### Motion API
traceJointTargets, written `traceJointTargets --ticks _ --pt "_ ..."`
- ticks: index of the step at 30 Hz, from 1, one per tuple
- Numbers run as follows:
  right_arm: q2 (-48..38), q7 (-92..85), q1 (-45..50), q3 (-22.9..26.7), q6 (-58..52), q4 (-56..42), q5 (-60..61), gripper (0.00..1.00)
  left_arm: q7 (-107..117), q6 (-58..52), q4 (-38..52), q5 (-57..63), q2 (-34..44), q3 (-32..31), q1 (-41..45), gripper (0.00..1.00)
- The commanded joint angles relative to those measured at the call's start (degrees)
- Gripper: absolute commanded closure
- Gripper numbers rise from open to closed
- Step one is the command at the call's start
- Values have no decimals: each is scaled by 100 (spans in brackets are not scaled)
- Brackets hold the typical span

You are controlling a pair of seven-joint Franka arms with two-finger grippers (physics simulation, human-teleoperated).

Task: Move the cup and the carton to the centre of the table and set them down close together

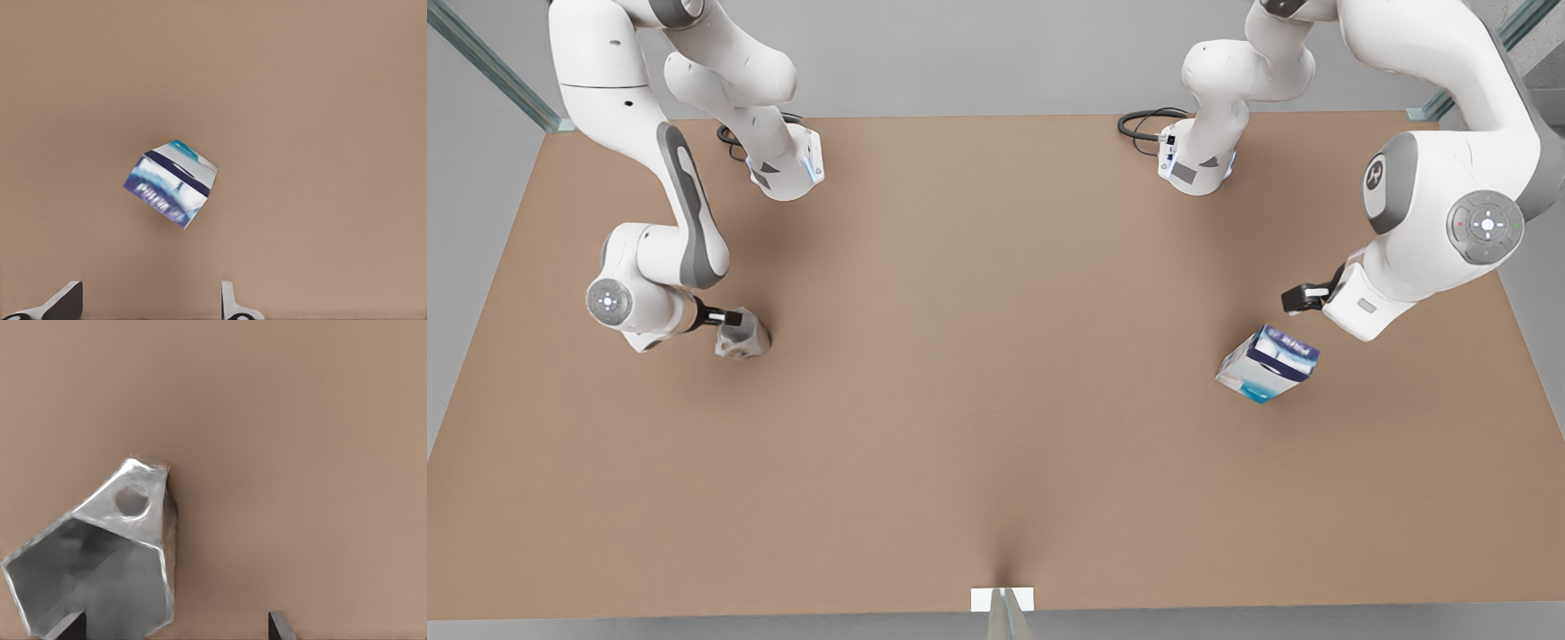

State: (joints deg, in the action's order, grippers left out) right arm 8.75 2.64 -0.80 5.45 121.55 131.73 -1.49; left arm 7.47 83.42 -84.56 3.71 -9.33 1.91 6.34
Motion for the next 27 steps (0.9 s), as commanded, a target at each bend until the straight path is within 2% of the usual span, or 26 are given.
traceJointTargets --ticks 1,15,16,17,18,19,21,27 --pt "4 0 9 0 0 11 0 0 0 8 -8 -2 1 2 7 0" --pt "470 0 1 -9 220 -42 18 0 0 60 54 -55 -131 -6 43 0" --pt "496 0 1 -9 220 -59 35 14 -35 69 62 -63 -131 -6 43 0" --pt "505 0 1 -9 220 -77 97 51 -70 78 62 -37 -140 -6 34 0" --pt "575 0 1 -9 211 -147 149 59 -53 78 62 -37 -148 -6 69 0" --pt "645 0 9 -9 211 -191 176 65 -70 87 62 -37 -254 -6 69 0" --pt "689 0 1 -9 220 -217 246 71 -35 69 62 -37 -236 -6 69 0" --pt "918 9 -52 -35 334 -358 264 79 -44 43 62 -37 -219 2 -10 0"
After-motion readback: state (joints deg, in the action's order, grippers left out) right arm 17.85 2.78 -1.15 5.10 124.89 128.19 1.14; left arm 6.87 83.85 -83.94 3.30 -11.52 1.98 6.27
